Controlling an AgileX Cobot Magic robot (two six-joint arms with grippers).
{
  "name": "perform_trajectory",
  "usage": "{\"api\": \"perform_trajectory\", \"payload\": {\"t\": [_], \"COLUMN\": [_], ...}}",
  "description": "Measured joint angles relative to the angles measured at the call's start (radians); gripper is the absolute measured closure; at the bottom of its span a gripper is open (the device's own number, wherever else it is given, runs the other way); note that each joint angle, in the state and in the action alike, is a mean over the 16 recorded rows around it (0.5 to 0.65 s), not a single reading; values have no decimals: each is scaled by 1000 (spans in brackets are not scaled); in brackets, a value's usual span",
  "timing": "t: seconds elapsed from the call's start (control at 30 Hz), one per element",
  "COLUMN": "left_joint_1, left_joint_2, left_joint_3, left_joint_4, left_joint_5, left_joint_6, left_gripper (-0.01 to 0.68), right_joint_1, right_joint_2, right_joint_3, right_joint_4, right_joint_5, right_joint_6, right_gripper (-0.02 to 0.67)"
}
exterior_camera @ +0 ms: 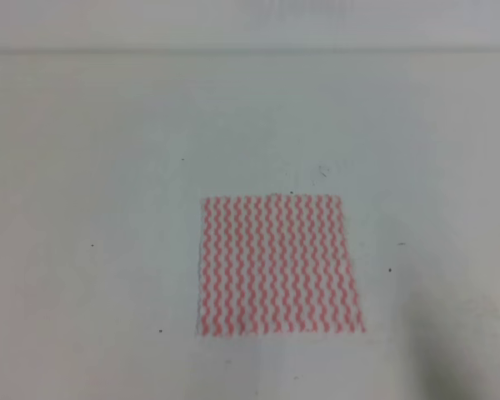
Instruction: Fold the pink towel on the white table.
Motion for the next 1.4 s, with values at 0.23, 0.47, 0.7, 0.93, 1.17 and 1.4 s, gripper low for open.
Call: {"api": "perform_trajectory", "payload": {"t": [0.23,0.47,0.7,0.93,1.17,1.4], "left_joint_1": [0,0,0,0,0,0], "left_joint_2": [2,41,126,194,242,334], "left_joint_3": [-13,-62,-120,-159,-204,-257], "left_joint_4": [-11,7,56,96,96,96], "left_joint_5": [21,77,108,126,172,240], "left_joint_6": [-2,-1,14,28,32,39], "left_gripper": [676,676,676,676,676,676], "right_joint_1": [0,0,0,0,0,0], "right_joint_2": [0,29,102,169,218,321], "right_joint_3": [-4,-39,-89,-141,-197,-245], "right_joint_4": [1,-18,-67,-118,-149,-181], "right_joint_5": [-15,20,98,168,238,310], "right_joint_6": [-25,-55,-66,-76,-80,-80], "right_gripper": [667,667,667,667,667,667]}}
